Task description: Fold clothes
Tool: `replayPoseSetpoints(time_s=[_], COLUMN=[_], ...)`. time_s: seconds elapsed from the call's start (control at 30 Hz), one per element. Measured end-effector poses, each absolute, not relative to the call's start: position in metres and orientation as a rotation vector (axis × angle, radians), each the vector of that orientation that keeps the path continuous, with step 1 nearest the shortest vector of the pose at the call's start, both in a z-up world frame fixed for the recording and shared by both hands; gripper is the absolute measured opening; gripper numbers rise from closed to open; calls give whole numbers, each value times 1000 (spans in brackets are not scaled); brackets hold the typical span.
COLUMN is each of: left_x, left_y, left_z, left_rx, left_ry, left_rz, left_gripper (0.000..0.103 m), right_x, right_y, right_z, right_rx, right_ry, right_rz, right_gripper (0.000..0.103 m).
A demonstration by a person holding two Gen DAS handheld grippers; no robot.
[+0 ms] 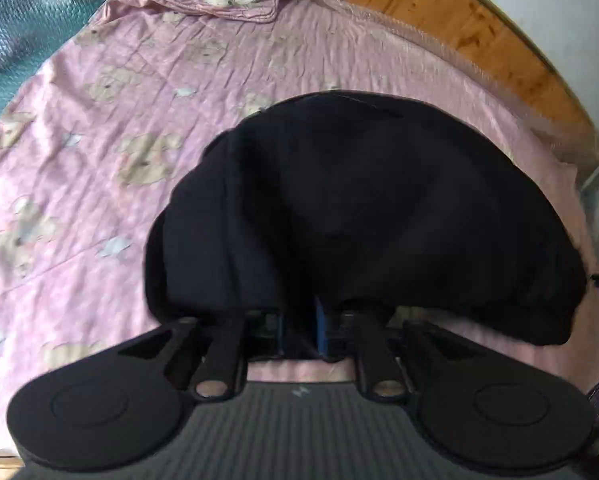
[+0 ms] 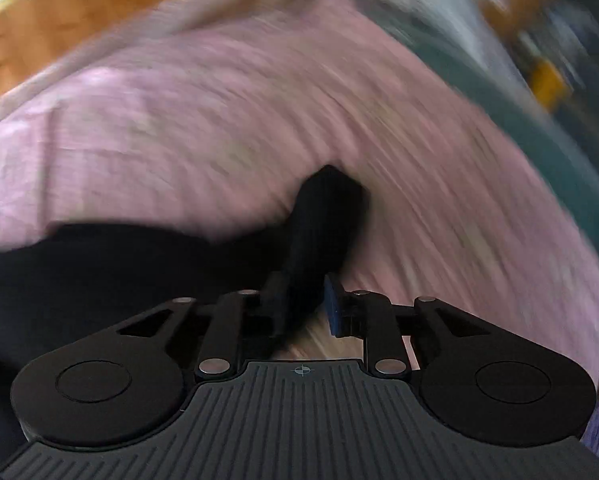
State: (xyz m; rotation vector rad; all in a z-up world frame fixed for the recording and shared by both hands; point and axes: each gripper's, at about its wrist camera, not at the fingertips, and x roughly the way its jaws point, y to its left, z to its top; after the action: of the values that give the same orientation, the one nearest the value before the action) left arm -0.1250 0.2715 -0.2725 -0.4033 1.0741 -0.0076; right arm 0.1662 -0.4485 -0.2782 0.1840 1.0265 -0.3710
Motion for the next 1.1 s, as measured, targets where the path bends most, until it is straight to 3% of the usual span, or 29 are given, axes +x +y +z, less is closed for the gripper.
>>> replayPoseSetpoints(time_s=[0.07, 0.17, 0.3, 0.37, 0.43, 0.5, 0.53, 0.57, 0.6, 0.63, 0.7, 0.73, 0.77, 0.93, 1.1], left_x=[-134, -124, -92, -77, -59, -43, -38, -33, -28, -25, -24, -23, -21, 4, 84], left_y=[290, 314, 338, 344, 344, 347, 347, 344, 337, 329, 312, 306, 303, 321, 364], left_z=[-256, -232, -224, -229, -245, -274, -288, -295, -296, -291, -260, -241, -224, -156, -145], left_rx=[-453, -505, -565, -586, -560, -562, -584, -595, -591, -581, -546, -541, -546, -652, -775], left_ry=[1017, 920, 853, 845, 890, 976, 1012, 1030, 1038, 1019, 909, 850, 790, 541, 458], left_rz=[-4, 32, 63, 67, 140, 193, 181, 147, 112, 76, 12, -15, -38, -46, 150], left_gripper=[53, 75, 79, 97, 101, 96, 78, 36, 18, 13, 11, 10, 9, 8, 8], right_x=[144, 121, 129, 136, 143, 150, 155, 159, 163, 169, 180, 184, 189, 211, 295], right_y=[-452, -450, -449, -446, -445, -446, -447, -449, -451, -453, -458, -461, -463, -458, -443], right_z=[-280, -283, -289, -290, -292, -294, -296, -298, -300, -302, -305, -305, -305, -264, -207], right_rx=[239, 273, 322, 338, 351, 367, 376, 386, 397, 406, 422, 433, 445, 348, 307], right_ry=[1019, 1008, 1000, 1001, 993, 982, 982, 980, 977, 976, 975, 976, 978, 867, 764], right_rz=[-373, -369, -356, -344, -334, -321, -318, -315, -313, -311, -300, -285, -269, -173, -108], right_gripper=[29, 52, 61, 66, 74, 79, 81, 81, 81, 81, 69, 30, 1, 0, 0])
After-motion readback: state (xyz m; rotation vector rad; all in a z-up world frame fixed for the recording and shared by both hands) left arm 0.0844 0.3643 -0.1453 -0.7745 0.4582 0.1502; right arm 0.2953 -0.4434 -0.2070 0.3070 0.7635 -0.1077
